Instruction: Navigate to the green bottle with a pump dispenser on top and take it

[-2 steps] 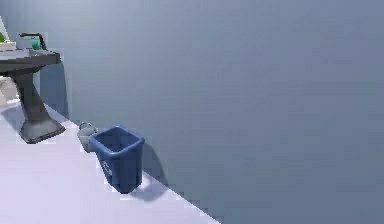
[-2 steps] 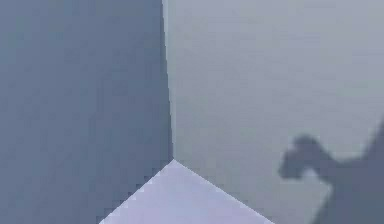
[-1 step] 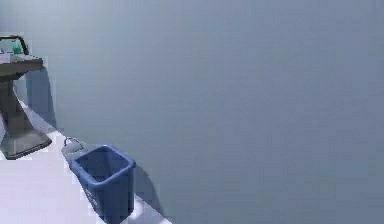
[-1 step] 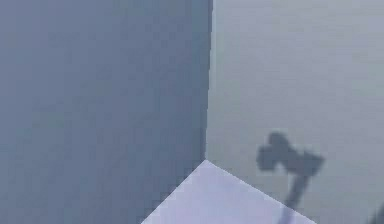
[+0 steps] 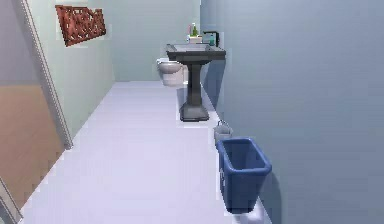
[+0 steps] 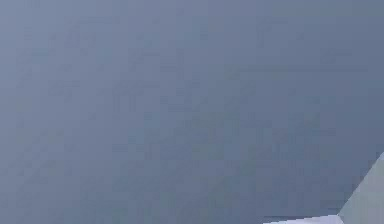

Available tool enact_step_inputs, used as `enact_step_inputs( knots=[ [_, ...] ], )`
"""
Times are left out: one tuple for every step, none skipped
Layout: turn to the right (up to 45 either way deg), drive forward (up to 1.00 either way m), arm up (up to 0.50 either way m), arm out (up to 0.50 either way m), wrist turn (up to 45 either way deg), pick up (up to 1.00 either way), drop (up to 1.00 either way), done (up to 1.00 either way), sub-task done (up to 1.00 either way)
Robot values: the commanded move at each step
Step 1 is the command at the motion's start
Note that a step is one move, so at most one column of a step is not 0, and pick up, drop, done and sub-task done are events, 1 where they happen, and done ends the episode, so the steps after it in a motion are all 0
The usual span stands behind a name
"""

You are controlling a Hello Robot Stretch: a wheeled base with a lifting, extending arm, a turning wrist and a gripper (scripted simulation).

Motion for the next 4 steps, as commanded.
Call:
enact_step_inputs(
  knots=[
    [-6.0,0.0,0.0,0.0,0.0,0.0,0.0,0.0,0.0],
    [0.0,1.0,0.0,0.0,0.0,0.0,0.0,0.0,0.0],
    [-3.0,0.0,0.0,0.0,0.0,0.0,0.0,0.0,0.0],
    [0.0,0.6,0.0,0.0,0.0,0.0,0.0,0.0,0.0]
  ],
)
